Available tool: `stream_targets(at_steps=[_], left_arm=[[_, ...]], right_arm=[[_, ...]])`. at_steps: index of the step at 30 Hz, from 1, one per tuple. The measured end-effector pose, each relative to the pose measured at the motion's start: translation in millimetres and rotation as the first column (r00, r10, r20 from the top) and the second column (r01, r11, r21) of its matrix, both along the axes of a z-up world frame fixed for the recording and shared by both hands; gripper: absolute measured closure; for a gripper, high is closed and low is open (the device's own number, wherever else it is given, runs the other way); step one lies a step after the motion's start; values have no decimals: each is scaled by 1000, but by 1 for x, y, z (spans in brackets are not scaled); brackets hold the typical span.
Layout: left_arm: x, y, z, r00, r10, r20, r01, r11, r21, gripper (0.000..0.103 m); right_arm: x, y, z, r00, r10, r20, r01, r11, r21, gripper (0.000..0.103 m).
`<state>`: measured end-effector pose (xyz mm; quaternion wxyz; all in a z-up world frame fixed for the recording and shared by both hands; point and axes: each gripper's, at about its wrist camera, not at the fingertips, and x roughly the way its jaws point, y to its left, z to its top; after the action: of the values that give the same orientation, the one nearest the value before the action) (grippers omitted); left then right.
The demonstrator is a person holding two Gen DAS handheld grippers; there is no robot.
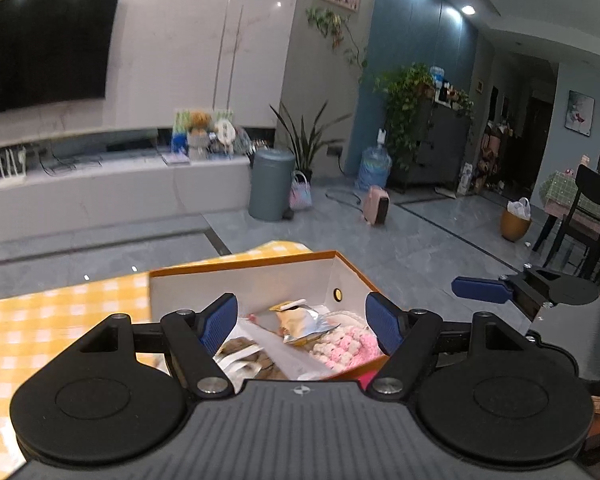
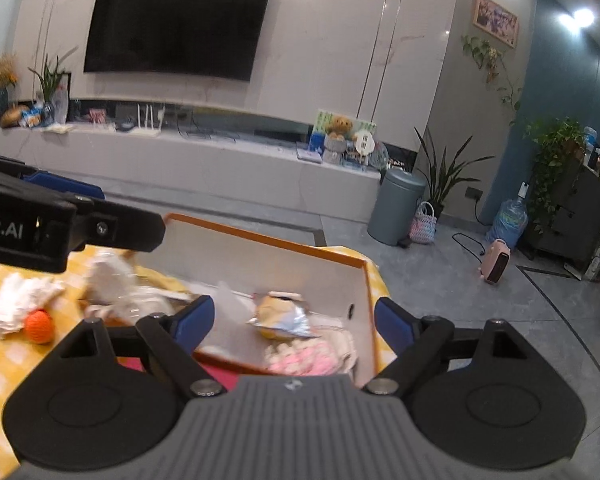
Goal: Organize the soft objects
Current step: 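Withdraw both tools from the box toward the white cloth and orange ball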
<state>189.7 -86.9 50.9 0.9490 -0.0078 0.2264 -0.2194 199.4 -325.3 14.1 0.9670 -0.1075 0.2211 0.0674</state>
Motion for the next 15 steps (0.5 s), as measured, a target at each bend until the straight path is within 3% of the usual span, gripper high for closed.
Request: stream_targets(at_steps=[5, 10, 15], left_arm=[[-33, 15, -7, 999, 47, 27, -47, 999, 1, 17], [-62, 25, -18, 994, 86, 60, -89, 995, 54, 17], [-84, 41, -38, 993, 119, 13, -119, 991, 64, 17]], right_arm=[[-45, 12, -10, 1000, -17, 25, 16, 998, 62, 17], [-83, 25, -29, 998, -51, 33, 47, 994, 95, 17], [-108, 33, -48, 996, -93, 14, 91, 989, 118, 17]])
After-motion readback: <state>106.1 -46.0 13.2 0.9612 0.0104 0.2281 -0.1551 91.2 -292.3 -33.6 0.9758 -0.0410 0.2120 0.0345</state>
